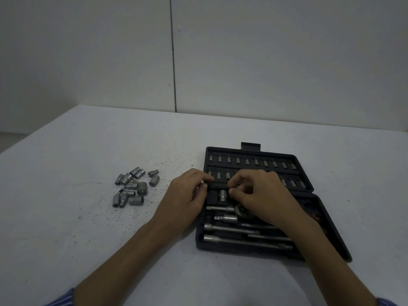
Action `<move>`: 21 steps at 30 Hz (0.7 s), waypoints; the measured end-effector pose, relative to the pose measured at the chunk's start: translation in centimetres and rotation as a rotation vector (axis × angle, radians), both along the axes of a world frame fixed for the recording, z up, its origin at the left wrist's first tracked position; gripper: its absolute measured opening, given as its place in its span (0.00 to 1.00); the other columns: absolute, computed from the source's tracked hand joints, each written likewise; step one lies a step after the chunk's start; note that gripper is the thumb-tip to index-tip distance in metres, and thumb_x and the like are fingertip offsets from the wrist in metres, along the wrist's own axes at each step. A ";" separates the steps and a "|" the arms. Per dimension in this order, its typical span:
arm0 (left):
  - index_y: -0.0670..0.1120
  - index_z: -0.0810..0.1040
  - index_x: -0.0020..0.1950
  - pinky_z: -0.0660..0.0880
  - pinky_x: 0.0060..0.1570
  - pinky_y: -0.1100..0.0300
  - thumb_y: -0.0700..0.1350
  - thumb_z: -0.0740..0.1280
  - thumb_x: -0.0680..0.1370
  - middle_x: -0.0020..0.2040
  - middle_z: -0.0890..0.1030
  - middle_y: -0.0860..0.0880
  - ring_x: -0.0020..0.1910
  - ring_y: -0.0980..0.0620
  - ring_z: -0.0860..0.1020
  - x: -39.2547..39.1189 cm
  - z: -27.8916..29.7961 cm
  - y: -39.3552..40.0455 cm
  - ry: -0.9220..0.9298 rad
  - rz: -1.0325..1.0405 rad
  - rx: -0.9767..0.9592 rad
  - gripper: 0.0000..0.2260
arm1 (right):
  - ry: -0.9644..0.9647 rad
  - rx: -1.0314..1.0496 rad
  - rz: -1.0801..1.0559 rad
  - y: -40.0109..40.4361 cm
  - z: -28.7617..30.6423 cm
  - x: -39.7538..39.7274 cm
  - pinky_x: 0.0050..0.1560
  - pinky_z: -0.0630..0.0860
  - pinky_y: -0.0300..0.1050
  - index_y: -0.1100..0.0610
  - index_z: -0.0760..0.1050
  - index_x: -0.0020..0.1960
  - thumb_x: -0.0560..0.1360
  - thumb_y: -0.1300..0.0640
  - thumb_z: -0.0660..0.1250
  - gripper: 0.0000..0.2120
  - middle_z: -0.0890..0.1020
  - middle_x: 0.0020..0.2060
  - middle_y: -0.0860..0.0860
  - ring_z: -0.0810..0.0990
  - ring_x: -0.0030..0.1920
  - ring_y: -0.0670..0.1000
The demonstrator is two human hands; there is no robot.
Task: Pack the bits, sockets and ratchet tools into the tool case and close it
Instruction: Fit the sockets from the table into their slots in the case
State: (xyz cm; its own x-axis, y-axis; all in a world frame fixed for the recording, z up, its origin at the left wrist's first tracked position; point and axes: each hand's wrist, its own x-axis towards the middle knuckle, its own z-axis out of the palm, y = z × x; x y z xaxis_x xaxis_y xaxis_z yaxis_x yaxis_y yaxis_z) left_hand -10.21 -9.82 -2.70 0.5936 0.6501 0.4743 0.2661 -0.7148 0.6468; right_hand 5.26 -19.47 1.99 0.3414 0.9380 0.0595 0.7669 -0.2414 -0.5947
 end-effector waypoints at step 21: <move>0.46 0.78 0.52 0.75 0.47 0.61 0.43 0.59 0.76 0.49 0.77 0.54 0.46 0.60 0.75 0.1 -0.4 0.1 0.073 -0.037 0.115 0.10 | -0.184 0.016 0.054 0.1 -0.1 -0.4 0.35 0.70 0.35 0.43 0.77 0.42 0.72 0.44 0.68 0.04 0.79 0.32 0.37 0.77 0.35 0.36</move>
